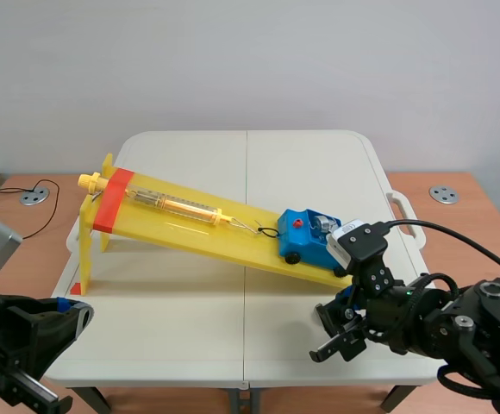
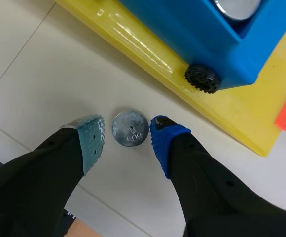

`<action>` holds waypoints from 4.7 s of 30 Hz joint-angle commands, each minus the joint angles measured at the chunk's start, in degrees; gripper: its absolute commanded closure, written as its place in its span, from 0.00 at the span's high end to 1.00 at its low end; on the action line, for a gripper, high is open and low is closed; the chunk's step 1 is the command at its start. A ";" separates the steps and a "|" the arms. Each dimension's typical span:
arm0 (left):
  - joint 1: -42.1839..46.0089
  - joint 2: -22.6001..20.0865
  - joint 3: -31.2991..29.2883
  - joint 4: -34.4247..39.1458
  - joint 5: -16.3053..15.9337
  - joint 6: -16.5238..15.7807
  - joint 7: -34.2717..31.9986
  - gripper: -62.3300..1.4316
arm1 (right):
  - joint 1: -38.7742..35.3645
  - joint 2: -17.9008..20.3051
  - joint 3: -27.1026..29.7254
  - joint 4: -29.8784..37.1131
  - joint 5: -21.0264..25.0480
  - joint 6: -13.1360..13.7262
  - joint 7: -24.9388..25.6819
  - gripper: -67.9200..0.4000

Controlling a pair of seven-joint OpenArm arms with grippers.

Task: Place the four metal weights on the blue cart on the ramp.

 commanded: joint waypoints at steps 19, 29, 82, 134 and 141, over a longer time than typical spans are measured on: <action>-2.01 0.17 -0.83 2.91 -3.80 -1.42 -5.55 0.07 | 6.36 -0.92 -0.76 -2.14 -0.24 -0.04 7.87 0.09; -2.01 0.17 -0.83 2.91 -3.80 -1.42 -5.55 0.07 | 5.84 1.27 -0.55 -0.63 3.58 -0.50 5.92 0.02; -2.01 0.17 -0.83 2.91 -3.80 -1.42 -5.51 0.07 | 8.52 -1.40 9.97 24.83 13.53 -2.73 -10.51 0.02; -2.05 0.90 -0.83 10.03 -3.28 -4.48 -2.54 0.07 | 1.92 6.47 17.44 28.24 24.13 6.86 -10.43 0.01; -7.69 5.27 1.14 13.05 2.60 -5.49 -2.49 0.07 | -10.03 12.61 24.94 33.79 29.18 11.08 -11.67 0.02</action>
